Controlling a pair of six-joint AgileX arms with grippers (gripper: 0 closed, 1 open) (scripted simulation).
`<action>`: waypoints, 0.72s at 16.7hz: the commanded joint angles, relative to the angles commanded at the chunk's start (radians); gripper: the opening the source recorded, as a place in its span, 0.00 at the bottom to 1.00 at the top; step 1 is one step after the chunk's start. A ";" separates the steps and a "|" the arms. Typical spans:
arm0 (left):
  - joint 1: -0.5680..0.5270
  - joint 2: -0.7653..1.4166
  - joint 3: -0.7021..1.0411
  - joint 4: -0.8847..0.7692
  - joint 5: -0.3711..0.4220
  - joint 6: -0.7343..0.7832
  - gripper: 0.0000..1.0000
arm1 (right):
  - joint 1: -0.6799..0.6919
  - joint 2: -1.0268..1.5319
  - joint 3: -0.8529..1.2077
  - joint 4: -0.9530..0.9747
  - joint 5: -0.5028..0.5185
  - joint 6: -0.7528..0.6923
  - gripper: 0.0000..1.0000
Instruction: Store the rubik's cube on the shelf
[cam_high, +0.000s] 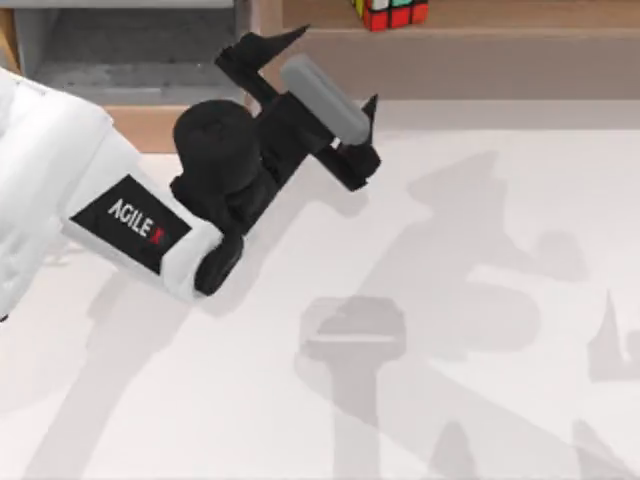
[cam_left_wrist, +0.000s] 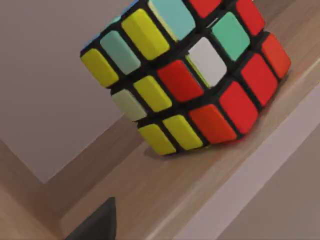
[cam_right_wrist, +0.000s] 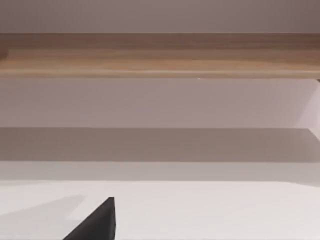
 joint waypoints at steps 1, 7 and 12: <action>0.050 -0.033 -0.079 0.029 0.069 0.058 1.00 | 0.000 0.000 0.000 0.000 0.000 0.000 1.00; 0.455 -0.199 -0.496 0.182 0.434 0.414 1.00 | 0.000 0.000 0.000 0.000 0.000 0.000 1.00; 0.835 -0.269 -0.694 0.263 0.635 0.680 1.00 | 0.000 0.000 0.000 0.000 0.000 0.000 1.00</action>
